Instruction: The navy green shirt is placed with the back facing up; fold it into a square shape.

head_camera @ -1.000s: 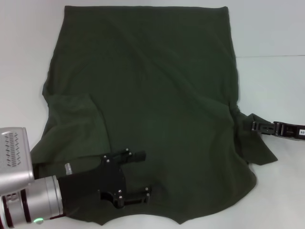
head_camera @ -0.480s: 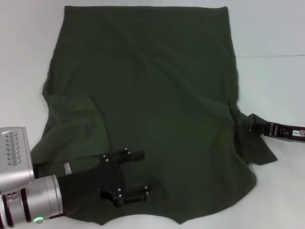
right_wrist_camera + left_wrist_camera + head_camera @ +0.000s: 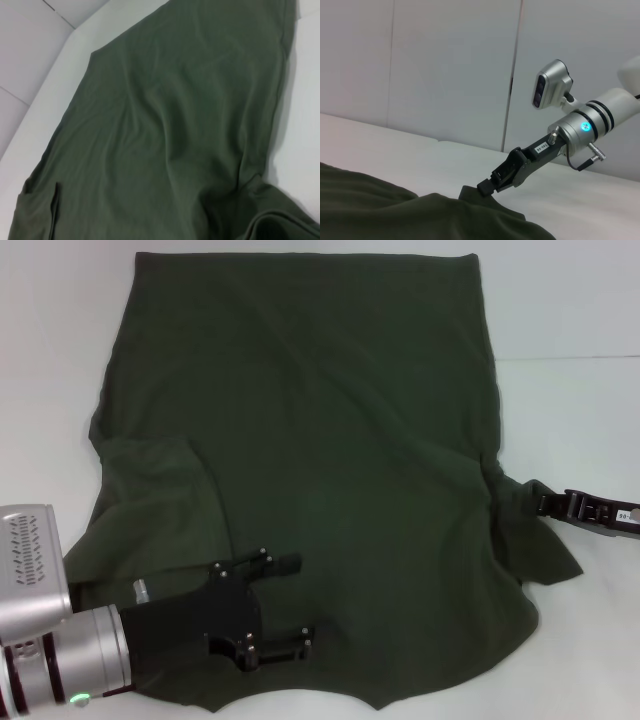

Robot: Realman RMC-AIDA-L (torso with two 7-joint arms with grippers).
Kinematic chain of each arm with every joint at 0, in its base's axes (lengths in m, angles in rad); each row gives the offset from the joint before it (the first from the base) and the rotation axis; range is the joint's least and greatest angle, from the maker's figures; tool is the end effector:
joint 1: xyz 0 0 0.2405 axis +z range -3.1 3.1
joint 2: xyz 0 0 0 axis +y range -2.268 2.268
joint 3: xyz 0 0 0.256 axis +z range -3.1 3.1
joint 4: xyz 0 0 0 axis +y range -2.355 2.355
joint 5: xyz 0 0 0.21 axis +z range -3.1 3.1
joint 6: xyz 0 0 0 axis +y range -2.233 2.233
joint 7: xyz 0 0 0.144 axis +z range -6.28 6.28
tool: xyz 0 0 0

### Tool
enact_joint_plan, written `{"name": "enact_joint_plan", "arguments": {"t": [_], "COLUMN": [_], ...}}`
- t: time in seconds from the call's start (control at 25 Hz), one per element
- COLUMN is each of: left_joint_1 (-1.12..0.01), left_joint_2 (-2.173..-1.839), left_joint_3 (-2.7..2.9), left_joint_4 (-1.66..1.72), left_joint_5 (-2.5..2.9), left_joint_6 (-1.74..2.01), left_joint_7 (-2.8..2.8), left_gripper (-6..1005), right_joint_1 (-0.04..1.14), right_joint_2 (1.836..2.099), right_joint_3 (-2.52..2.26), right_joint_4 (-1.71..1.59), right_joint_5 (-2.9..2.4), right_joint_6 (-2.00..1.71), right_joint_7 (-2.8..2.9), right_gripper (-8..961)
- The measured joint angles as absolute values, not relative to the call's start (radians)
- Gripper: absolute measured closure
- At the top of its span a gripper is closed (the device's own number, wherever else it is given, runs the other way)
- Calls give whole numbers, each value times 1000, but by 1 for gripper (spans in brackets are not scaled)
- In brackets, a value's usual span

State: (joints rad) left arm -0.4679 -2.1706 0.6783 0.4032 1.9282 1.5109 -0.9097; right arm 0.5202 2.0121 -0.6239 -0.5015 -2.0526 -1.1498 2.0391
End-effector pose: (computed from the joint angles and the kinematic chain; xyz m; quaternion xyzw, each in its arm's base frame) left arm -0.2657 0.2796 -0.0730 -0.9343 -0.1383 -0.2966 0.1414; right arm 0.3374 0.3533 0.0121 -0.7378 0.5943 0.2254 0.2272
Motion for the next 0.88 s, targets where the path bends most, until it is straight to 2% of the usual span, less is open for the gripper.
{"name": "enact_joint_plan", "arguments": {"t": [0.28,0.48,0.68,0.88], "left_joint_1": [-468,-465,-463,-464], "left_joint_2": [-2171,-2171,-2171,-2171], "left_joint_3": [677,676,676,675], "left_joint_4": [405,405,404,401], "left_joint_5": [1928,1928,1929,1928], "left_joint_6": [1509,1509,1510,1511], "left_joint_7": [-910,-911,-913,-923], "left_gripper": [169,168,168,168], "right_joint_1": [517,506,501,505], "right_joint_2": [2017,2013,1982,1963], "right_joint_3": [-605,-538,-498,-496], "right_joint_4": [-495,-501,-504,-510], "right_joint_5": [-2052,-2052,-2052,-2053], "right_joint_6": [-1148,-1147,-1147,-1147], "right_joint_7": [2035,2020,2010,2007], "right_gripper": [910,946,948,941]}}
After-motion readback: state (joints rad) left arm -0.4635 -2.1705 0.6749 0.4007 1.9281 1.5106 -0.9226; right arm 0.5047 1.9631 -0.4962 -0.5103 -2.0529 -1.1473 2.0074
